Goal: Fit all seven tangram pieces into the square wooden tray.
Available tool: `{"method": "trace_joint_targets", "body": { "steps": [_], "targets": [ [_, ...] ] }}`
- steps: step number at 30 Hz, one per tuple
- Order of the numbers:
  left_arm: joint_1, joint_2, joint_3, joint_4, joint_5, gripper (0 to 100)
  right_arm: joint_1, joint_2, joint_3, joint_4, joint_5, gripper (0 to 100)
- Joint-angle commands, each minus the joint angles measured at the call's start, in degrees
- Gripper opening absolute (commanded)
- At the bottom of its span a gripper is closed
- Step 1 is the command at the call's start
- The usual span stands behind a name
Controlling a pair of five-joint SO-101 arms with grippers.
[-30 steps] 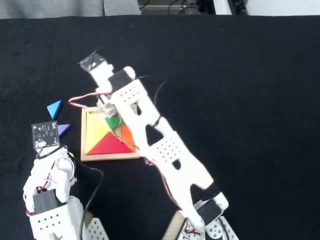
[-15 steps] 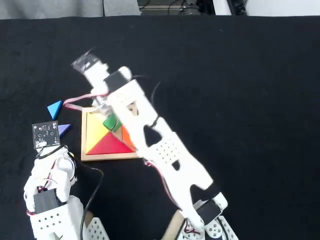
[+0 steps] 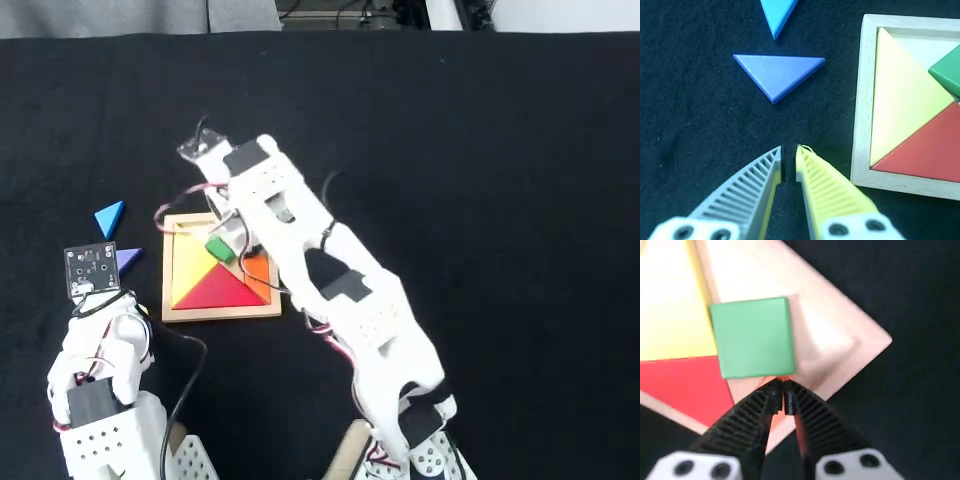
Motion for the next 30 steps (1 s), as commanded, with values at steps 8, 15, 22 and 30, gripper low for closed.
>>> {"method": "trace_joint_targets", "body": {
  "steps": [8,15,22,30],
  "targets": [
    [0.31,-0.35,-0.48,-1.23,-0.44,7,-0.97,-5.49,-5.05,0.88,0.44,1.1],
    [0.31,-0.35,-0.48,-1.23,-0.44,7,-1.41,-2.68,-4.62,-2.11,0.18,1.1],
    [0.31,-0.35,-0.48,-1.23,-0.44,7,-2.73,-4.00,-4.88,-3.43,0.18,1.1],
    [0.31,-0.35,-0.48,-1.23,-0.44,7,-3.08,-2.59,-5.58,-3.78,0.18,1.1]
  ]
}}
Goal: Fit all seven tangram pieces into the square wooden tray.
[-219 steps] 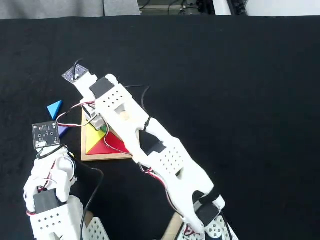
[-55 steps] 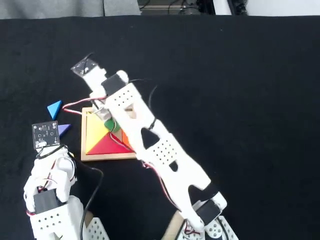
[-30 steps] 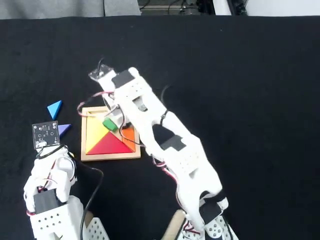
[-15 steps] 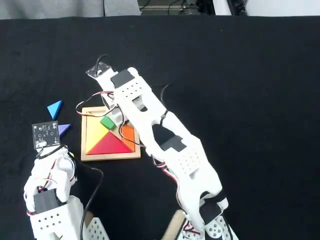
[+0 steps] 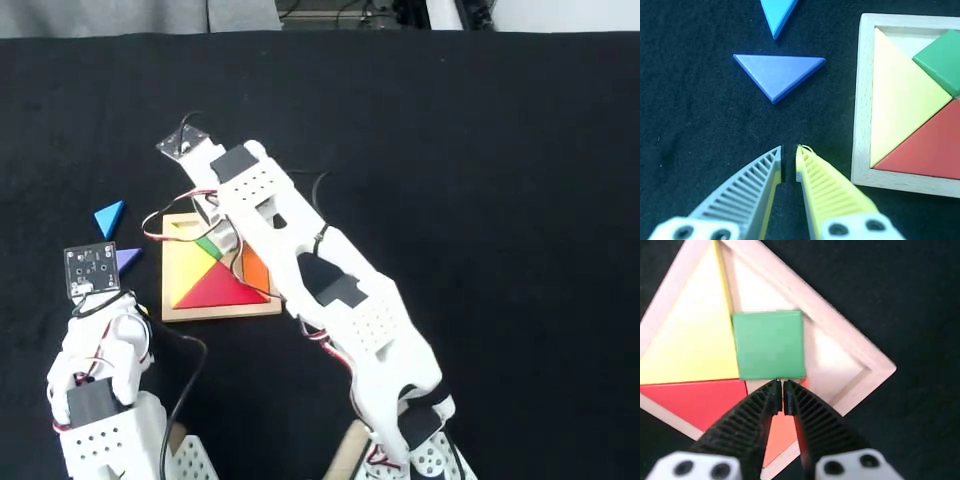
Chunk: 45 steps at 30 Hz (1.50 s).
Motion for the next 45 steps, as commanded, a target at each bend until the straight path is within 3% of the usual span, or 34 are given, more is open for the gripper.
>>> {"method": "trace_joint_targets", "body": {
  "steps": [1,5,13,24,38,41,45],
  "targets": [
    [0.31,-0.35,-0.48,-1.23,-0.44,7,-0.79,-2.77,-4.35,1.32,0.18,1.1],
    [0.31,-0.35,-0.48,-1.23,-0.44,7,-0.79,-4.79,-5.76,1.32,0.09,1.1],
    [0.40,-0.35,-0.48,-1.23,-0.44,7,-1.32,0.40,-4.70,-9.85,0.09,1.1],
    [0.40,-0.35,-0.48,-1.23,-0.44,7,-4.66,7.69,-12.09,-9.58,0.44,1.1],
    [0.40,-0.35,-0.40,-1.23,-0.44,7,-4.04,7.87,-30.64,10.81,0.53,1.1],
    [0.04,-0.35,-0.75,-1.23,-0.35,7,-1.14,6.73,-42.07,17.76,0.62,1.1],
    [0.40,-0.35,-2.95,-0.70,0.18,7,6.95,2.86,-48.57,17.93,0.53,1.1]
  ]
}}
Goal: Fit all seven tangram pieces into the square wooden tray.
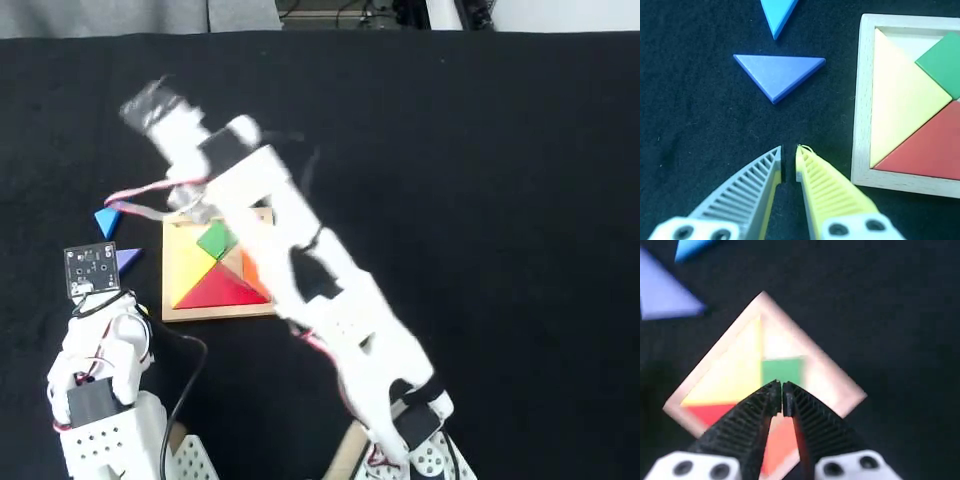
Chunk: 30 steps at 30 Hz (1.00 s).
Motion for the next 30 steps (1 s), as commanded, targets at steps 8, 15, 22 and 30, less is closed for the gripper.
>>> {"method": "trace_joint_targets", "body": {
  "steps": [8,15,22,30],
  "targets": [
    [-0.22,-0.35,-5.32,-0.88,-0.97,7,18.02,-17.01,6.37,2.29,0.53,1.1],
    [-5.93,0.35,-24.57,4.04,-11.87,7,18.55,-35.91,29.32,1.76,7.65,1.1],
    [1.36,14.42,-43.65,10.90,-14.33,7,22.86,-47.34,60.35,-12.84,9.14,1.1],
    [3.30,50.20,-69.67,10.55,-16.53,7,26.29,-54.20,98.24,-50.11,4.57,1.1]
  ]
}}
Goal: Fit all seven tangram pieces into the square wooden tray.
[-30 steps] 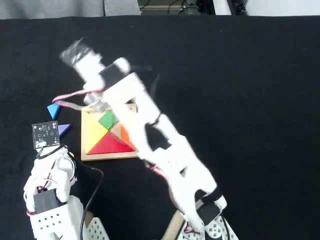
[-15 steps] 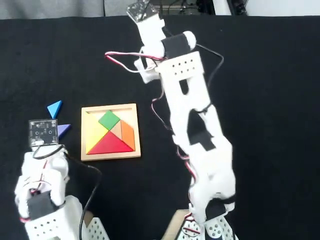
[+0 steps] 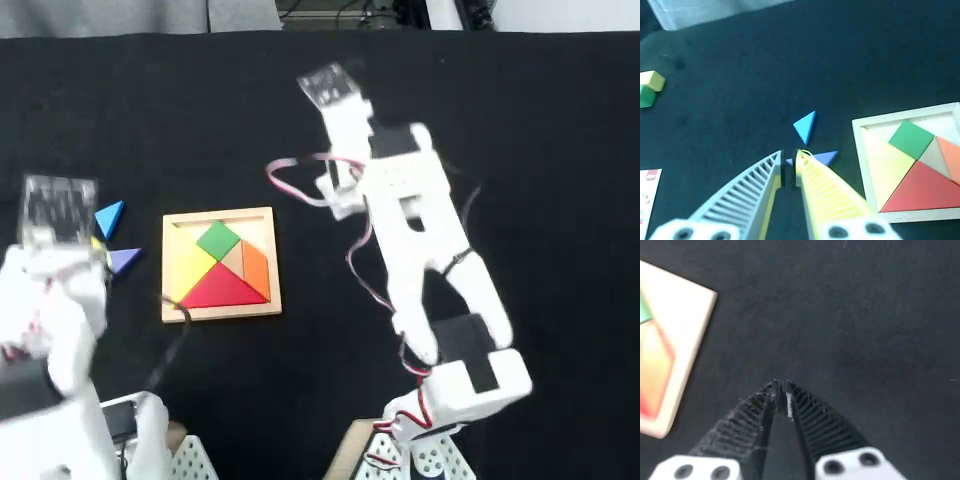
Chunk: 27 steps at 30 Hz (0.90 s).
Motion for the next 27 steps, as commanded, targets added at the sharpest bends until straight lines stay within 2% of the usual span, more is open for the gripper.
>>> {"method": "trace_joint_targets", "body": {
  "steps": [1,6,8,13,20,27],
  "targets": [
    [0.66,20.66,-18.24,0.09,-3.16,7,0.79,-6.37,17.19,-20.04,-4.04,1.1],
    [1.98,38.68,-28.97,-2.02,-6.07,6,0.53,-7.87,23.69,-26.90,-4.48,1.1],
    [2.86,45.27,-32.31,-2.90,-6.59,2,0.79,-7.87,25.98,-30.77,-4.48,1.1],
    [4.79,60.75,-40.31,-3.16,-9.67,3,1.23,-7.87,29.67,-37.54,-4.22,1.1],
    [5.49,82.99,-50.33,-3.08,-14.86,3,1.32,-7.78,30.55,-38.59,-4.04,1.1],
    [5.58,99.25,-61.49,-2.90,-19.69,3,1.41,-6.99,30.64,-40.00,-3.96,1.1]
  ]
}}
